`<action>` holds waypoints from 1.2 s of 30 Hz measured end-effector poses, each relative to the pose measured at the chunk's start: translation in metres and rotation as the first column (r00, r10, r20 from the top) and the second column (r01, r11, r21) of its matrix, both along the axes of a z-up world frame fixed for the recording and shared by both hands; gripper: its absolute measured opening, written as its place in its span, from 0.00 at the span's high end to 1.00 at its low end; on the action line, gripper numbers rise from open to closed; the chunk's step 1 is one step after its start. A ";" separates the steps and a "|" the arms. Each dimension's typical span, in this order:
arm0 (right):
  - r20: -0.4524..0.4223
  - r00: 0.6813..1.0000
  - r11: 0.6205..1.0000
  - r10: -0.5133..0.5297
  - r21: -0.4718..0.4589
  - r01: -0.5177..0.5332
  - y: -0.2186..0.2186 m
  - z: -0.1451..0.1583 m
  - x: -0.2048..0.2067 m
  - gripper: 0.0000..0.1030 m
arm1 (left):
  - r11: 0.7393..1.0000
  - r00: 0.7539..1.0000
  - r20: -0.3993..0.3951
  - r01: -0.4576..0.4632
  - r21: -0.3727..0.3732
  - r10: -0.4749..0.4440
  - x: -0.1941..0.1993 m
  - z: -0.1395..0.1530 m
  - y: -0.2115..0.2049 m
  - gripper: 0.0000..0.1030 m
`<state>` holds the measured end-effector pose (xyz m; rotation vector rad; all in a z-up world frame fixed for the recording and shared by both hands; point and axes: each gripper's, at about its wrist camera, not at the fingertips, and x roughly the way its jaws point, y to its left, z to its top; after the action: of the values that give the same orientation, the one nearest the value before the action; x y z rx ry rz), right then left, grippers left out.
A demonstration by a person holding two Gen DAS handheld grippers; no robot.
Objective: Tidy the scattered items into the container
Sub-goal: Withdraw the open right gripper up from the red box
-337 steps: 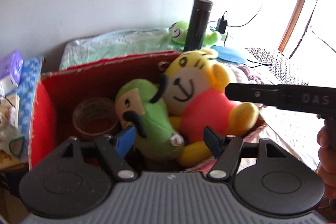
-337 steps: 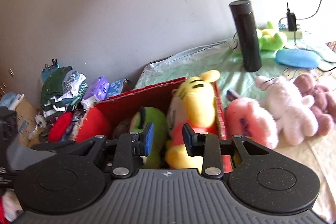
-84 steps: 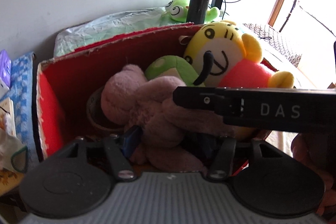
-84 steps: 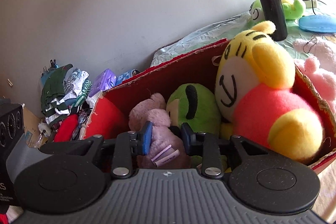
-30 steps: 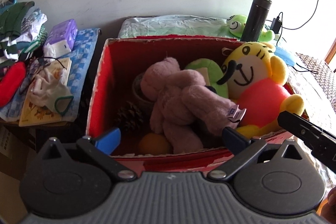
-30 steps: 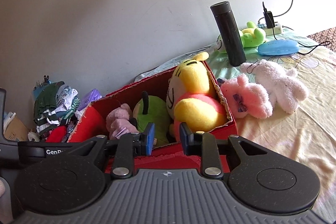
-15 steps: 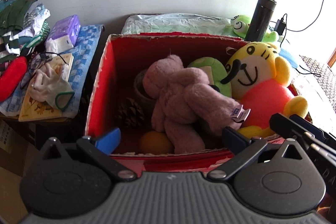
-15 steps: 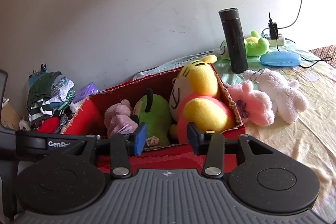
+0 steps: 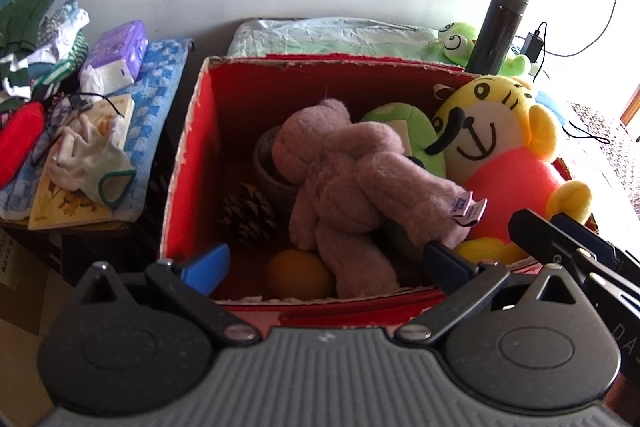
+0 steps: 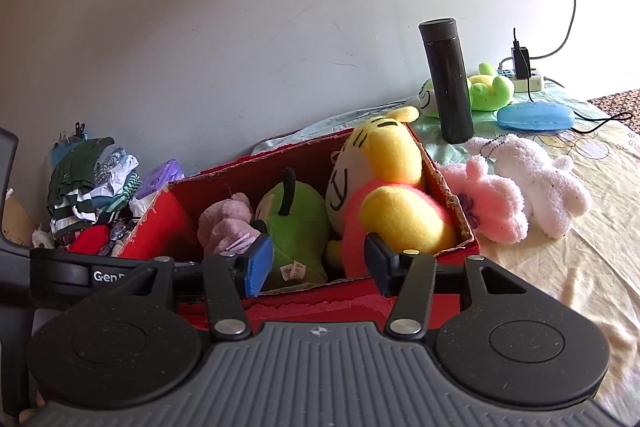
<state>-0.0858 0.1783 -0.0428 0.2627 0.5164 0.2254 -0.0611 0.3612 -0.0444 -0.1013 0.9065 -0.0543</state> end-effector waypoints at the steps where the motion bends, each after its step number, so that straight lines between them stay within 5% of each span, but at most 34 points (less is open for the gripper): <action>1: 0.000 1.000 1.000 -0.001 -0.001 0.001 0.000 0.000 0.000 0.48 | 1.000 1.000 -0.002 0.000 0.003 0.000 0.000 0.000 0.000 0.01; 21: 0.019 0.999 0.996 0.026 -0.081 -0.024 0.008 -0.003 -0.001 0.49 | 0.995 0.998 0.009 -0.055 0.086 0.054 0.006 -0.006 -0.009 0.01; 28: 0.009 0.996 0.996 0.088 -0.003 -0.088 -0.009 -0.002 0.004 0.50 | 0.994 0.997 -0.018 -0.076 0.079 0.077 0.007 -0.004 -0.009 0.01; 31: 0.008 0.990 0.990 0.142 0.023 -0.142 -0.020 0.000 0.005 0.64 | 0.991 0.994 -0.019 -0.109 0.083 0.110 0.005 0.003 -0.015 0.01; 36: 0.063 0.976 0.974 0.208 0.078 -0.213 -0.053 0.009 0.003 0.67 | 0.983 0.988 0.022 -0.153 0.101 0.151 -0.004 0.022 -0.043 0.01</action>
<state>-0.0825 0.1255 -0.0336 0.2836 0.4816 0.4603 -0.0648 0.3180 -0.0225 -0.0746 0.8836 0.1330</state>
